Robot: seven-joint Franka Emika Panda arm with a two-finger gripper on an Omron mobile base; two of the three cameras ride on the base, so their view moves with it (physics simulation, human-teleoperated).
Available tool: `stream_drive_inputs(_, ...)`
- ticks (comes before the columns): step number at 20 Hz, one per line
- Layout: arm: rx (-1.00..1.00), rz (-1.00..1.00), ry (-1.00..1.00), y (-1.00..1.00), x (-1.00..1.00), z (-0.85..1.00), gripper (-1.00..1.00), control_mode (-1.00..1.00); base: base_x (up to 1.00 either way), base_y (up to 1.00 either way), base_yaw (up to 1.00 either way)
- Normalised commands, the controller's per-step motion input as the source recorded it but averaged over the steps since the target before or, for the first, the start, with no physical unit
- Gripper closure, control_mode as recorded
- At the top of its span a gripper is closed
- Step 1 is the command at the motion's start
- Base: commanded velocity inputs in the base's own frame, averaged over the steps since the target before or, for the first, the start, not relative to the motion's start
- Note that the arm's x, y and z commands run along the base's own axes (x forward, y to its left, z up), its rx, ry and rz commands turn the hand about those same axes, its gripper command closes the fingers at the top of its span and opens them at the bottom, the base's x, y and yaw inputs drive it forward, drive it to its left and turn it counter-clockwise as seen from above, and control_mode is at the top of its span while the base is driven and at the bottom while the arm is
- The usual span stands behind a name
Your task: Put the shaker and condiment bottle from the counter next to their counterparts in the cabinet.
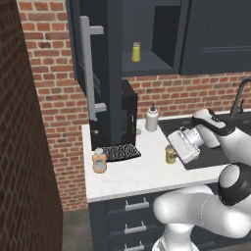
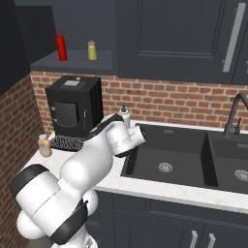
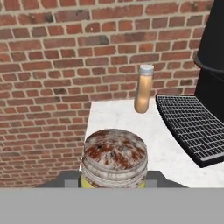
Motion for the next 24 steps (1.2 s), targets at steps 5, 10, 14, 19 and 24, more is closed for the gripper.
stream_drive_inputs(5,-0.09,-0.15,0.02,0.25,0.0,0.71,1.0,-1.0,0.0,0.0,0.0)
stream_drive_inputs(10,-0.04,-0.2,0.09,0.27,-0.04,0.64,1.0,-1.0,0.0,0.0,0.0)
stream_drive_inputs(14,0.0,-0.25,0.15,0.3,-0.06,0.52,1.0,-1.0,0.0,0.0,0.0)
stream_drive_inputs(19,0.0,-0.28,0.17,0.27,-0.09,0.47,1.0,-1.0,0.0,0.0,0.0)
stream_drive_inputs(24,0.0,-0.31,0.18,0.27,-0.01,0.44,1.0,-1.0,0.0,0.0,0.0)
